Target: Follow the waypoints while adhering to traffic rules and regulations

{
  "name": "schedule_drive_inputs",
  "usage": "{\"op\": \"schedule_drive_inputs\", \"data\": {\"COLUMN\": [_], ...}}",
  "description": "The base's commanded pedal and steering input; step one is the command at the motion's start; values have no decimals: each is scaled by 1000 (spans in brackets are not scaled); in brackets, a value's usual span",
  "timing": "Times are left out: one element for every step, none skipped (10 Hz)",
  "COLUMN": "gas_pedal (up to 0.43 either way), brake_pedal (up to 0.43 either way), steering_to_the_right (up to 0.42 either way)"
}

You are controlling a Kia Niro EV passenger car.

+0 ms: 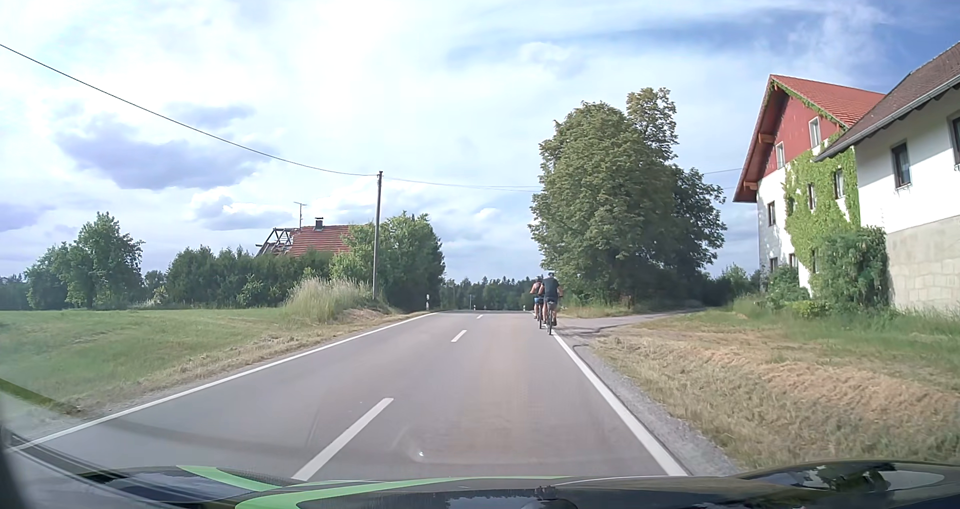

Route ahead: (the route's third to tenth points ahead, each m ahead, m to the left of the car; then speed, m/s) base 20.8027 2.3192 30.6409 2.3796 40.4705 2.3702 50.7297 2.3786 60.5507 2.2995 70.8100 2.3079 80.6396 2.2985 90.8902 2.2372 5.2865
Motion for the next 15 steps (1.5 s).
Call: {"op": "schedule_drive_inputs", "data": {"gas_pedal": [130, 130, 138, 138, 138, 138, 138, 138, 138, 138, 138, 138, 138, 138, 138], "brake_pedal": [0, 0, 0, 0, 0, 0, 0, 0, 0, 0, 0, 0, 0, 0, 0], "steering_to_the_right": [-4, -4, -4, -3, -2, -1, 0, 3, 6, 6, 6, 6, 6, 7, 8]}}
